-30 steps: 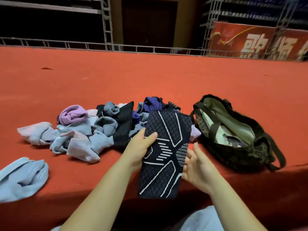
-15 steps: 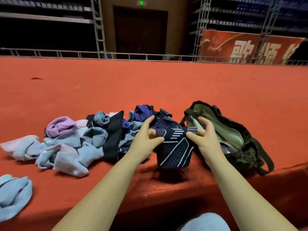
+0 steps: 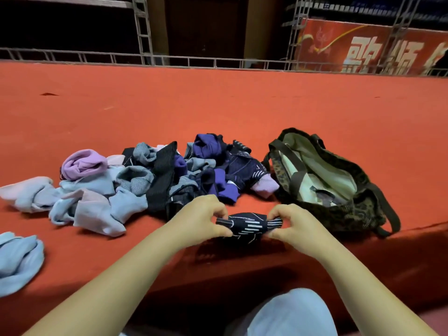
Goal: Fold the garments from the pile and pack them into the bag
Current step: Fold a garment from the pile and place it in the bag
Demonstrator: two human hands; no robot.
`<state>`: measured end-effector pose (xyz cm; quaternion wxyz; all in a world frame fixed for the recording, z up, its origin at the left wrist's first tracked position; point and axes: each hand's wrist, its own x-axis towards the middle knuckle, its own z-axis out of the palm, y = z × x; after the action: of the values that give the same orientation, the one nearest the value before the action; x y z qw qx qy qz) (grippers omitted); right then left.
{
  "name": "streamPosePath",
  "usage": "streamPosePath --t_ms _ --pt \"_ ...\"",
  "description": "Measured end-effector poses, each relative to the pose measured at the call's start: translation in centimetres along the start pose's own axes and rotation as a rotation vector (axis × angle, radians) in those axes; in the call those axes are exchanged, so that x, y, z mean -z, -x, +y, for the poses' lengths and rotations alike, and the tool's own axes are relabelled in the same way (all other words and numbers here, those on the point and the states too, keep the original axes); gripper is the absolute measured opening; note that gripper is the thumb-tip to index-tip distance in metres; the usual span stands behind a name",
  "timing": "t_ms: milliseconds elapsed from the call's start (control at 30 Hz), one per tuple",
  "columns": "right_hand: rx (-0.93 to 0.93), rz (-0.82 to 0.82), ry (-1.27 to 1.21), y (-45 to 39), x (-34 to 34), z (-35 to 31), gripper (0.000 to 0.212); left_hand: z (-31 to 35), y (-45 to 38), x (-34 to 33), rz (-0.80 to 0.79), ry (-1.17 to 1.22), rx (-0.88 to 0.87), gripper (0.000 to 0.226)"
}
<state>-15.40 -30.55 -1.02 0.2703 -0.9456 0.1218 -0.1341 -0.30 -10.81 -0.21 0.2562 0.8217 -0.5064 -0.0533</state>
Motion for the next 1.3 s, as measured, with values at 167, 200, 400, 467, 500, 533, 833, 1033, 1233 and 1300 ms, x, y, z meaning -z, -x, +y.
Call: streamPosePath --t_ms 167,200,400,467,500,533,833,1033,1233,1300 --pt "0.059 -0.357 0.055 0.8 0.0 0.1 0.034 -1.2 1.1 -0.8 -0.363 0.068 -0.055 0.035" --pt "0.043 -0.429 0.047 0.7 0.2 0.1 0.031 -1.4 1.2 -1.0 -0.415 0.075 -0.03 0.035" --pt "-0.011 0.145 -0.288 -3.2 1.5 0.4 0.025 0.1 -2.7 1.4 0.147 0.204 0.041 0.018" --pt "0.106 0.289 -0.162 -4.1 2.1 0.4 0.023 0.4 -3.7 2.3 0.161 0.197 -0.027 0.02" --pt "0.188 0.287 -0.082 -4.4 2.3 0.6 0.021 0.3 -4.0 2.6 0.128 0.141 -0.073 0.027" --pt "0.258 0.229 -0.009 -4.5 2.4 1.0 0.018 0.1 -4.0 2.6 0.065 0.072 -0.1 0.033" --pt "0.007 -0.618 0.028 -3.5 0.1 3.1 0.022 -1.5 -1.9 -0.7 -0.549 0.05 0.08 0.022" --pt "-0.263 -0.263 -0.266 -3.9 -2.3 4.1 0.023 -2.4 -2.8 -3.6 -0.158 0.273 0.433 0.021" --pt "-0.316 -0.226 0.176 -4.3 -4.1 2.9 0.039 -2.4 -3.3 -4.4 -0.161 0.041 0.482 0.035" --pt "-0.296 -0.251 0.229 -3.9 -4.4 2.6 0.041 -2.3 -3.1 -4.3 -0.225 0.071 0.494 0.038"
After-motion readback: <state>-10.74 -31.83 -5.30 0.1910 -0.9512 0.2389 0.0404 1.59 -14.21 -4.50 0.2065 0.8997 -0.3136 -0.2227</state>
